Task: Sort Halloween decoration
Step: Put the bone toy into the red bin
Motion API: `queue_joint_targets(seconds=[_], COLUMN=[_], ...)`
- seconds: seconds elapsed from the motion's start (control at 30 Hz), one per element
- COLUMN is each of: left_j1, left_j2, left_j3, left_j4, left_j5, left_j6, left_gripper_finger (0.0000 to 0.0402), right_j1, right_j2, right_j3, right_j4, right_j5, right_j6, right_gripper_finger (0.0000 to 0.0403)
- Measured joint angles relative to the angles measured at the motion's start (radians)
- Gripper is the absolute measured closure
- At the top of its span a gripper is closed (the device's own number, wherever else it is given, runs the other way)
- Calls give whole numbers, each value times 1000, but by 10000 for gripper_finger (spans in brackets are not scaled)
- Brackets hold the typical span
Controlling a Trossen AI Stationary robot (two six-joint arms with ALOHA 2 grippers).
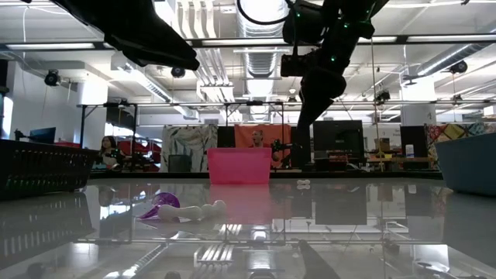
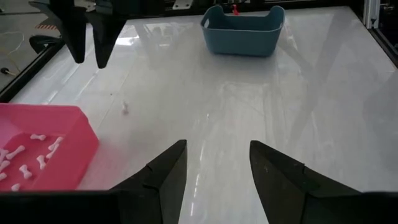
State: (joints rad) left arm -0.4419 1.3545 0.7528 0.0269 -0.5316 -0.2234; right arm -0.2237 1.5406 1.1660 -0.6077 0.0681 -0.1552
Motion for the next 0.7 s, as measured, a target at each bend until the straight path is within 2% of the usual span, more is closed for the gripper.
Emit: queue_joint_targets(seconds=[0.7], left_j1=[0], left_j2=[0], left_j3=[0], left_j4=[3], left_j5=[0], left_j6=[-48], left_gripper_finger=[244], right_j1=[-8], right_j2=[0], right_j3=[-115], right_j4=[197], right_j5=[0], right_j6=[-54], right_gripper_finger=[250])
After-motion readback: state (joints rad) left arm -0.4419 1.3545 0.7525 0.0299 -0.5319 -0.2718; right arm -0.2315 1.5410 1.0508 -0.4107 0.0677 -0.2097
